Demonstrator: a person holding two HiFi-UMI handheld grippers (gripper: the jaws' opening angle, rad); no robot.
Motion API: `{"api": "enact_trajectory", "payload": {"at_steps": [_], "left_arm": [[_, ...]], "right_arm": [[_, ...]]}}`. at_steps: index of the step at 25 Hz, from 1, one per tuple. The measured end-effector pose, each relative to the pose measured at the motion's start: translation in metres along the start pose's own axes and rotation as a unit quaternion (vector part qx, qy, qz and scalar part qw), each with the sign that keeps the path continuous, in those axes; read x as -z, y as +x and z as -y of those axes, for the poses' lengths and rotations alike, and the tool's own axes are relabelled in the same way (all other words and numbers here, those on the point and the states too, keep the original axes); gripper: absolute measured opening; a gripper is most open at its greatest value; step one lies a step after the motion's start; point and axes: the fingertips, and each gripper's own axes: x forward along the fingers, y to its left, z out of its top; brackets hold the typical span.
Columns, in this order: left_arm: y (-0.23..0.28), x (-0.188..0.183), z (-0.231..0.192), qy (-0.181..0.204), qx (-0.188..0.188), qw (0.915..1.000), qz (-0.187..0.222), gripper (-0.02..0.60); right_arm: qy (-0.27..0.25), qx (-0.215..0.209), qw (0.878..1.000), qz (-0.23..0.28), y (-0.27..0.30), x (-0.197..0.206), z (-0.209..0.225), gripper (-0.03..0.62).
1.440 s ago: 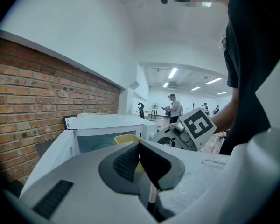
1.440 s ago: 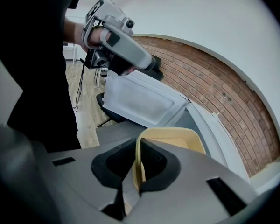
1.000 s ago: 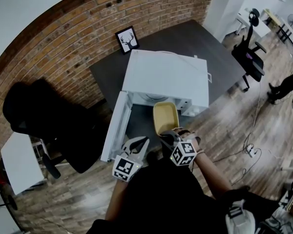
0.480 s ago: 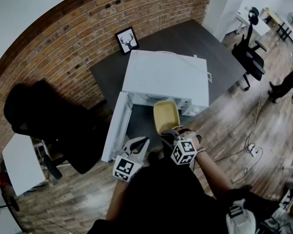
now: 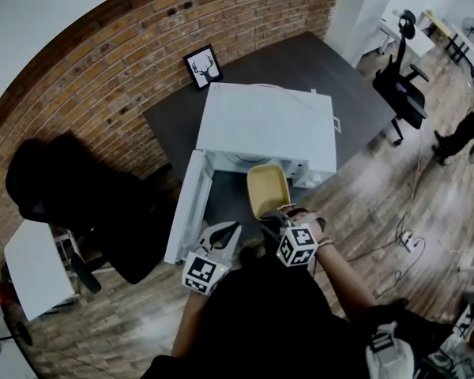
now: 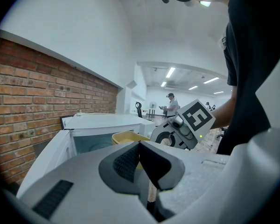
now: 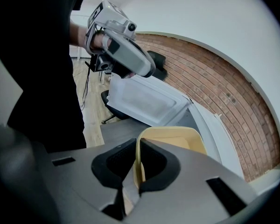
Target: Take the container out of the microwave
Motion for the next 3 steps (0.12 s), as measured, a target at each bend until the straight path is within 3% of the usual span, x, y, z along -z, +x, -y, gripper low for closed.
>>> {"api": "enact_trajectory", "payload": {"at_steps": [3], "left_arm": [[-0.0025,0.0045,0.0004,-0.015,0.001,0.9998,-0.013,0.003]], "right_arm": [[-0.006,-0.004,1.000,-0.010,0.0005,0.0026,-0.0018,0.025]]}}
